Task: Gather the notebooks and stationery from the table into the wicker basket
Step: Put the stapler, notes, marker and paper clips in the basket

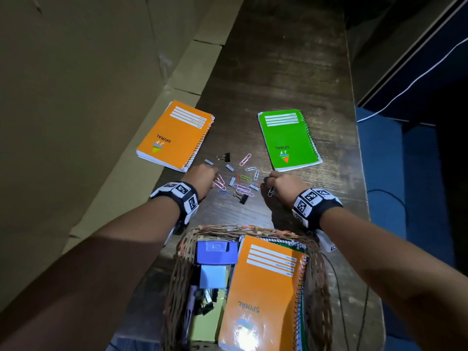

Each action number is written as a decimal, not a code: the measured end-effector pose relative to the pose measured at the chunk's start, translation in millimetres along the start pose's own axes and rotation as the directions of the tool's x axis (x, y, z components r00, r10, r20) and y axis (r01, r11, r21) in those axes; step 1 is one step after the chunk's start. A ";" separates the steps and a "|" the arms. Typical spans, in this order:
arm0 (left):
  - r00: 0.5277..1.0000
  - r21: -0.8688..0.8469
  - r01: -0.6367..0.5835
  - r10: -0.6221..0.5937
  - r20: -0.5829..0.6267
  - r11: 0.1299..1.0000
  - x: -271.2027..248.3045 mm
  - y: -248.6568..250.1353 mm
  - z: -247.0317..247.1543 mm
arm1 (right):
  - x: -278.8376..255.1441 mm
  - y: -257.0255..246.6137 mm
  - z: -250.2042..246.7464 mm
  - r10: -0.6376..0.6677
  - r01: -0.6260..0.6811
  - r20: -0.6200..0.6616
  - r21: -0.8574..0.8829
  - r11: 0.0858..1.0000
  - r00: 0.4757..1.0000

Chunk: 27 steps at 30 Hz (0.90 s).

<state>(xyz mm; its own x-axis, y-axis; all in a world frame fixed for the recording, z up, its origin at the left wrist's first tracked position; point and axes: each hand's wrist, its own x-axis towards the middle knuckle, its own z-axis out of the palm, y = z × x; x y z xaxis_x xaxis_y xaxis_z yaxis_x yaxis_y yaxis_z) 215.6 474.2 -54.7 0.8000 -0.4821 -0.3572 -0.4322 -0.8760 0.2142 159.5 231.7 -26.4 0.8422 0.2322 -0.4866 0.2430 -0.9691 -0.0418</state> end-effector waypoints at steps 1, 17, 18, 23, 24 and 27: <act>1.000 -0.012 0.020 -0.020 -0.003 1.000 -0.3 -0.1 1.2 | -1.2 -0.5 -2.3 0.021 -0.021 0.015 0.016 1.000 1.000; 0.968 -0.510 -0.003 -0.124 -0.216 0.860 -112.9 19.5 -59.8 | -32.8 4.9 -13.9 0.178 -0.135 -0.109 0.318 0.938 0.978; 0.973 -0.484 -0.018 -0.097 -0.211 0.875 -134.2 25.5 -60.7 | -39.1 4.1 -18.7 0.156 -0.099 -0.143 0.342 0.935 0.977; 0.999 -0.494 0.013 -0.028 -0.023 0.870 -224.1 48.3 -25.2 | -77.5 -33.5 -37.6 0.012 0.113 -0.231 0.522 0.845 0.973; 0.999 -0.503 0.033 -0.025 0.023 0.864 -234.3 49.8 -12.8 | -85.5 -47.6 -36.7 -0.005 0.126 -0.204 0.586 0.801 0.979; 0.991 -0.558 0.119 -0.062 0.120 0.821 -253.6 49.2 18.3 | -107.7 -91.3 -21.6 -0.111 0.139 -0.090 0.791 0.595 0.990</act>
<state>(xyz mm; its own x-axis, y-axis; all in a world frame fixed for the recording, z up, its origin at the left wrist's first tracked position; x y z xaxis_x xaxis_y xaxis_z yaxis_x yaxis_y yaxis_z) -16.2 553.0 29.7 0.7696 -0.4251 -0.4765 -0.0272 -0.7674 0.6406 57.0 297.0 48.7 0.8500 0.3446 -0.3984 -0.1195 -0.6104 -0.7830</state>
